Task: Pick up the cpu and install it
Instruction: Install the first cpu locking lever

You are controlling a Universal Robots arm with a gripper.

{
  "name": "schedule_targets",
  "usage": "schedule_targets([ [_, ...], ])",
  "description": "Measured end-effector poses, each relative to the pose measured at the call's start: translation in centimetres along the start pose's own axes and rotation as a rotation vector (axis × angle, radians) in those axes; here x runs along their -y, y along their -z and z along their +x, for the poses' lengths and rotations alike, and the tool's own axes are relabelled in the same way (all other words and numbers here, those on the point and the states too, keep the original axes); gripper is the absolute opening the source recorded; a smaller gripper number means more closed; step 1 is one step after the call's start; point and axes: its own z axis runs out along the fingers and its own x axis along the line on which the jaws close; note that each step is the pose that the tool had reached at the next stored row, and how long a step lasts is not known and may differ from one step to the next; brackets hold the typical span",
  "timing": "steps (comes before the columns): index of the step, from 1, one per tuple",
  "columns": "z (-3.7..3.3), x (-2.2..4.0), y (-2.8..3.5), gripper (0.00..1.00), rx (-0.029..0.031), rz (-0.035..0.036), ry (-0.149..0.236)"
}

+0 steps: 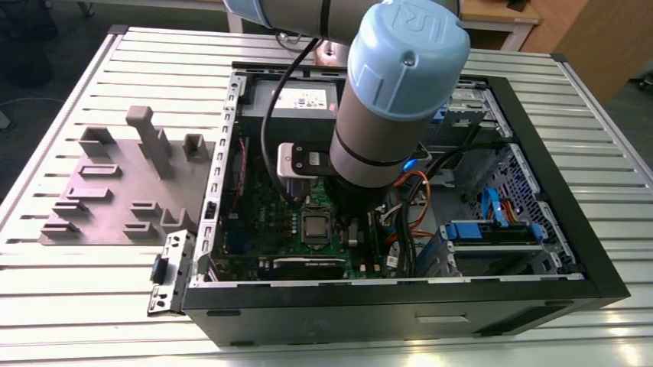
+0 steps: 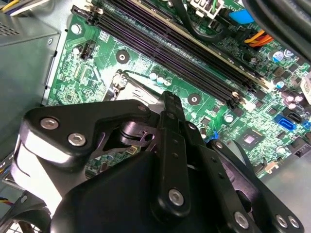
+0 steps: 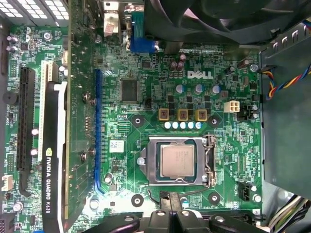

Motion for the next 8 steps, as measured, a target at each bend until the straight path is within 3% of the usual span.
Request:
schedule_targets([
  [8, -0.05, 0.01, -0.33, 0.11, -0.0025, 0.0000, 0.000],
])
